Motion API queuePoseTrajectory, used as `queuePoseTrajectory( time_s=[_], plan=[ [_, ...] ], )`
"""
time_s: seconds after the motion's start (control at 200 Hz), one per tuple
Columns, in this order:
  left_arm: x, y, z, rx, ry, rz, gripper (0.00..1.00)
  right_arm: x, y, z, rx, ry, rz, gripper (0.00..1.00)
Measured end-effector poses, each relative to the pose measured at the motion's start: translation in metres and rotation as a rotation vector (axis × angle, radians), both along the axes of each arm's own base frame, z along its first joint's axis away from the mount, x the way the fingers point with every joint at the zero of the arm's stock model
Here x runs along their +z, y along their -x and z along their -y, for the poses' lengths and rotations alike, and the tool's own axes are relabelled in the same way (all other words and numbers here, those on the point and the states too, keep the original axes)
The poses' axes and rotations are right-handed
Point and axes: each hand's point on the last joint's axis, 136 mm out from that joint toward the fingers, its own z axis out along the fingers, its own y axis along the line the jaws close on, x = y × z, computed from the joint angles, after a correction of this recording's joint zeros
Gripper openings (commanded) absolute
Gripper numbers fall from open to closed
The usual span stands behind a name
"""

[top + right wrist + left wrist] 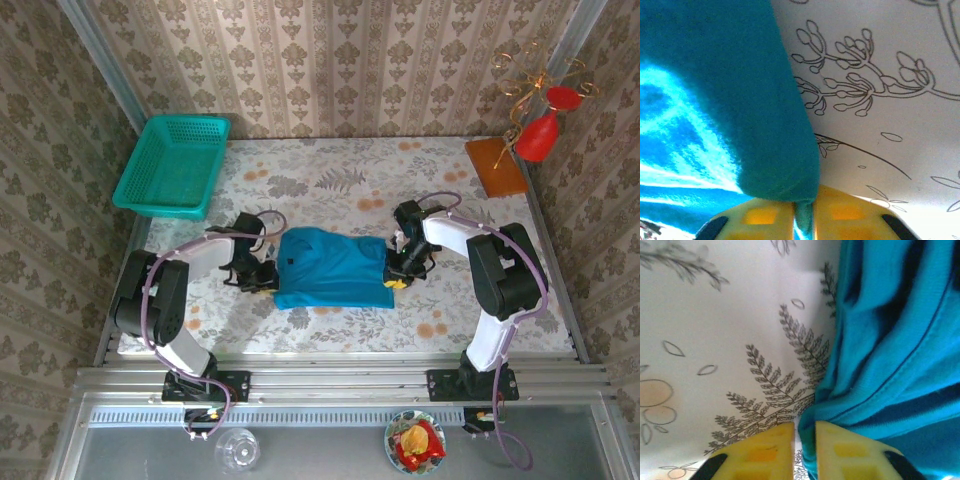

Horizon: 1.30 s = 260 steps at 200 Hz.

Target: Fold the inside-out t-shirt

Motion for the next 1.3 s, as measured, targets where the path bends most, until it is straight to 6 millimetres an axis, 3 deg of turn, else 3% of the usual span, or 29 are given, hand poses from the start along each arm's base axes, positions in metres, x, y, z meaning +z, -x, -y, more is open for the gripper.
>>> queuePoseTrajectory(
  time_s=[0.185,0.38,0.47,0.64,0.795,0.945,1.065,1.205,1.3],
  plan=[
    [0.041,-0.039,0.003,0.007,0.012,0.127,0.33,0.018,-0.005,0.004,0.002,0.023,0.030,0.35],
    [0.081,-0.096,0.009,0.000,0.049,0.257,0.42,0.048,-0.044,0.009,-0.007,0.024,0.132,0.38],
    [0.077,-0.116,0.013,-0.009,0.067,0.252,0.44,0.055,-0.066,0.014,-0.016,0.026,0.168,0.41],
    [0.047,-0.138,0.021,-0.033,0.089,0.183,0.45,0.046,-0.098,0.014,-0.013,0.028,0.178,0.43],
    [0.028,-0.146,0.027,-0.055,0.108,0.130,0.43,0.029,-0.109,0.008,-0.002,0.012,0.146,0.42],
    [0.024,-0.148,0.032,-0.073,0.130,0.116,0.35,0.020,-0.114,0.001,0.005,-0.021,0.127,0.40],
    [0.023,-0.149,0.035,-0.080,0.143,0.110,0.17,0.015,-0.120,-0.005,0.013,-0.049,0.128,0.28],
    [0.024,-0.148,0.035,-0.086,0.143,0.113,0.02,0.014,-0.122,-0.006,0.009,-0.052,0.127,0.04],
    [0.031,-0.147,0.031,-0.083,0.123,0.136,0.00,0.016,-0.126,-0.004,0.010,-0.038,0.140,0.00]
  ],
)
